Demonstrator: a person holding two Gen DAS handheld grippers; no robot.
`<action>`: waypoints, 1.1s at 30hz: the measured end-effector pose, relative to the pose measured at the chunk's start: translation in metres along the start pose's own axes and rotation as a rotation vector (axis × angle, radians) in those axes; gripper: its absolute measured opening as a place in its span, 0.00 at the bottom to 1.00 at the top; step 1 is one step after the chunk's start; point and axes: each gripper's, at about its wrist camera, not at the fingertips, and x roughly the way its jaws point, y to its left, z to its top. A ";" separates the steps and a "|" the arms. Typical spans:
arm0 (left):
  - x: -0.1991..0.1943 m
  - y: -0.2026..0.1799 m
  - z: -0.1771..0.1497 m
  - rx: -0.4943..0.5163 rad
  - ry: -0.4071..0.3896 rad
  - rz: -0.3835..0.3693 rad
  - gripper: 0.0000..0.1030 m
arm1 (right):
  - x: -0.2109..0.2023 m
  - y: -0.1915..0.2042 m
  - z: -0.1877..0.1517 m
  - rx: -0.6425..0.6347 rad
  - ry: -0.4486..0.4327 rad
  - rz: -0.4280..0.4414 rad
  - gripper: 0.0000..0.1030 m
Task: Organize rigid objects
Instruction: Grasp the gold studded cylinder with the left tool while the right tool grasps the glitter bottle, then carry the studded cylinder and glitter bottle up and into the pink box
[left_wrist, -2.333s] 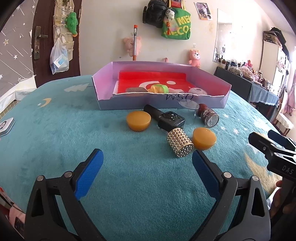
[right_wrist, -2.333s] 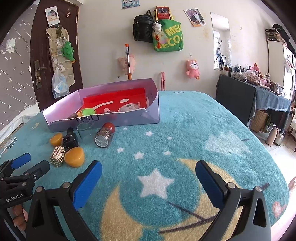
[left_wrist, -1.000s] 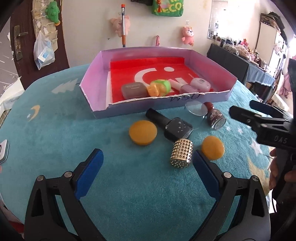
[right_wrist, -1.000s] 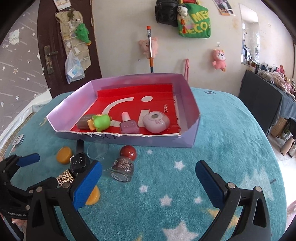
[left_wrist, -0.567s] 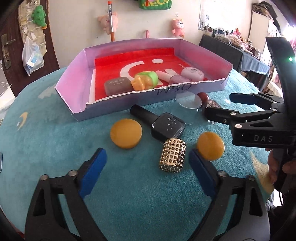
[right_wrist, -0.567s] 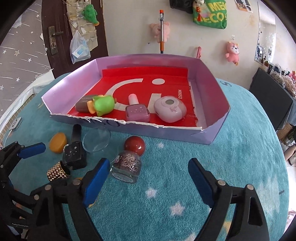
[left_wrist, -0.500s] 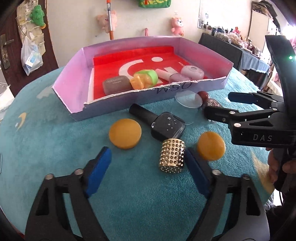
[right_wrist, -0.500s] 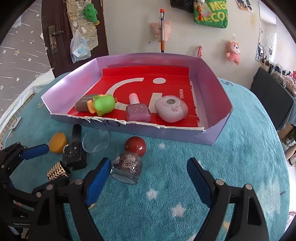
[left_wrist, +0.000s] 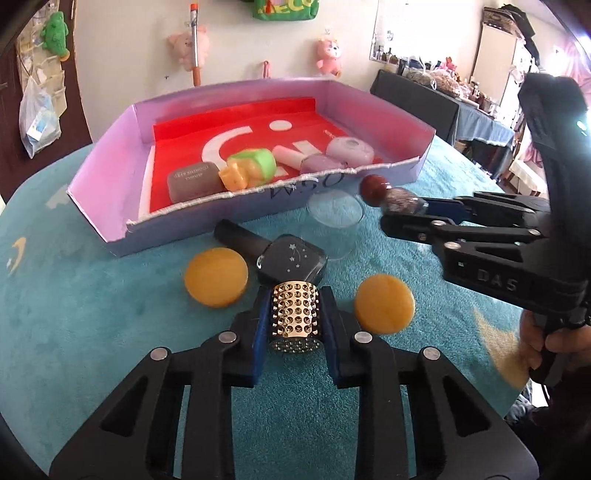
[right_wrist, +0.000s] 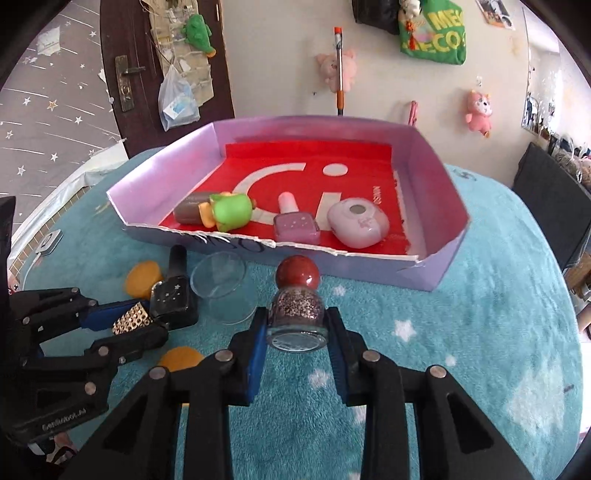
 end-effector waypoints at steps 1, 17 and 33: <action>-0.002 0.000 0.001 -0.002 -0.005 -0.001 0.23 | -0.003 -0.001 -0.001 0.007 -0.002 0.008 0.32; -0.013 -0.003 -0.003 0.003 -0.035 0.002 0.23 | -0.026 0.006 -0.033 0.037 0.000 0.025 0.32; -0.028 0.009 0.051 0.008 -0.077 -0.035 0.23 | -0.032 -0.006 0.042 0.000 -0.079 0.087 0.32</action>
